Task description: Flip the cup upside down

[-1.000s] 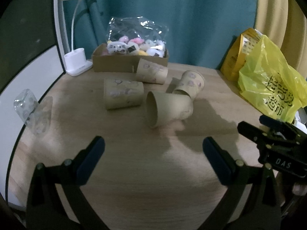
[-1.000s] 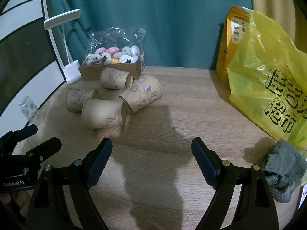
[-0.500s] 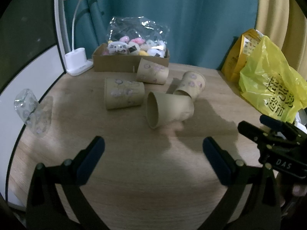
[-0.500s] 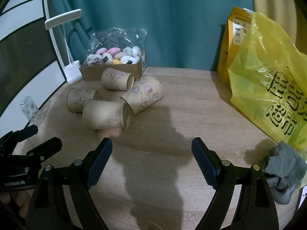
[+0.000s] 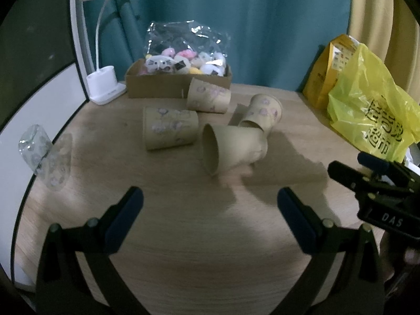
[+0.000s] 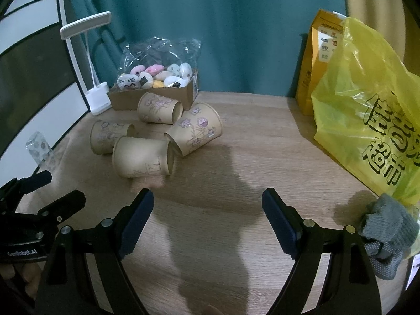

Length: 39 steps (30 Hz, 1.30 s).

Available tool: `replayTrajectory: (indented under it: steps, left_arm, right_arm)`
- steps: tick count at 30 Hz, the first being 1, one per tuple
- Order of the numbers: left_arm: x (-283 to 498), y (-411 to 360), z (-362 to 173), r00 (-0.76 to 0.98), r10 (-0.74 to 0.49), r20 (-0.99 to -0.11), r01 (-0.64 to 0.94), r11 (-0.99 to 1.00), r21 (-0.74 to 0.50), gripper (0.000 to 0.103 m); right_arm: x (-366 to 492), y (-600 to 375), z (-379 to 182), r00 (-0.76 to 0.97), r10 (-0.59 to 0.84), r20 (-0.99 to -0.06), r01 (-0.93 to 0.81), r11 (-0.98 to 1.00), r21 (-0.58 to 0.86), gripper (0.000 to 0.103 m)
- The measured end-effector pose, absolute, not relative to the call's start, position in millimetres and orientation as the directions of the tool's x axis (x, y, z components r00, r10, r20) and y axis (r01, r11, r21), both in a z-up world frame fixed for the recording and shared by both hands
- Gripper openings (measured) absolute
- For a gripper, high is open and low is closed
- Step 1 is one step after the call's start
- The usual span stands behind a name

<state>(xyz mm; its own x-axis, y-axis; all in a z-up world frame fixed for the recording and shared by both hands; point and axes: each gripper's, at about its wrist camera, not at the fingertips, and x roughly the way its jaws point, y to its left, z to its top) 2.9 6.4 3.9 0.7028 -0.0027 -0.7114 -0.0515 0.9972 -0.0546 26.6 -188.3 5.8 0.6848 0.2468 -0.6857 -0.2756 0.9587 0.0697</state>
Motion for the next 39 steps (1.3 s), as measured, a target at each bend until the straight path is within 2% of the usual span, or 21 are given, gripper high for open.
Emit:
replayTrajectory:
  steps: [19, 26, 30, 35, 39]
  left_arm:
    - [12, 5, 5, 0.703, 0.002, -0.712, -0.014, 1.0, -0.011, 0.103]
    - [33, -8, 23, 0.732, 0.017, -0.681, 0.126, 0.979, 0.16, 0.103]
    - [52, -16, 20, 0.705, -0.012, -0.709, 0.254, 0.938, 0.237, 0.103]
    - [72, -28, 4, 0.68, 0.014, -0.733, 0.363, 0.862, 0.353, 0.103]
    - [91, -34, -6, 0.658, 0.01, -0.753, 0.423, 0.823, 0.38, 0.103]
  right_arm:
    - [28, -187, 4, 0.685, 0.247, -0.685, -0.277, 0.958, 0.068, 0.087]
    - [34, -186, -1, 0.681, 0.243, -0.691, -0.272, 0.96, 0.068, 0.087]
    - [40, -186, -5, 0.676, 0.237, -0.698, -0.261, 0.962, 0.074, 0.087]
    - [48, -189, -10, 0.672, 0.223, -0.706, -0.24, 0.968, 0.078, 0.087]
    - [57, -192, -13, 0.669, 0.214, -0.712, -0.219, 0.972, 0.087, 0.087]
